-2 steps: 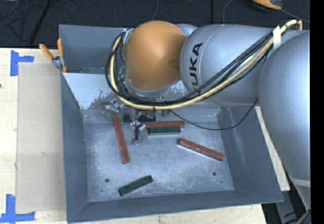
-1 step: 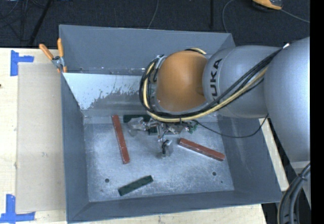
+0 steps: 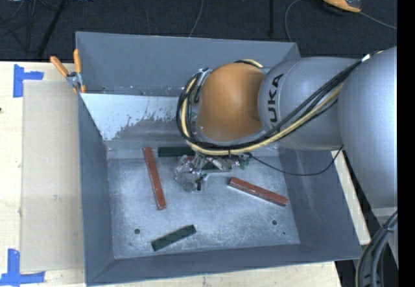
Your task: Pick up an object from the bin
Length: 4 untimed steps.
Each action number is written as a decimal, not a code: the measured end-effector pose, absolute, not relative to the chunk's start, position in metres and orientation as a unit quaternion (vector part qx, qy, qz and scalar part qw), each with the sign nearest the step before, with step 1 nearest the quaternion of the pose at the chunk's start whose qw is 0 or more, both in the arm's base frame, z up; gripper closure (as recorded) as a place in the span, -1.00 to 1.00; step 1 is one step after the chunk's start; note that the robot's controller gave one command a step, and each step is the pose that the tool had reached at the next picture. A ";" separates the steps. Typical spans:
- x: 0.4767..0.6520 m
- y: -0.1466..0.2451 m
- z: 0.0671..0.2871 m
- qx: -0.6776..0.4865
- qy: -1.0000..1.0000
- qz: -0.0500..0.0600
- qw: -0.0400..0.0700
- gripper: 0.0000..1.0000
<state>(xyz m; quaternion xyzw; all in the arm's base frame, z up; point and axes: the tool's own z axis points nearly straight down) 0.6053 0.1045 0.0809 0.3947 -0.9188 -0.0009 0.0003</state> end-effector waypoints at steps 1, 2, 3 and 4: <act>0.613 0.104 0.151 0.455 -0.890 0.001 -0.004 1.00; 0.605 0.080 0.141 0.478 -0.878 0.000 0.001 1.00; 0.607 0.122 0.147 0.636 -0.772 -0.001 -0.001 1.00; 0.590 0.114 0.254 0.632 -0.775 0.002 -0.004 1.00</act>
Offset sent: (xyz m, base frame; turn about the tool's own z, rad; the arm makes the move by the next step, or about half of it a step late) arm 0.0054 -0.0013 0.0673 -0.1348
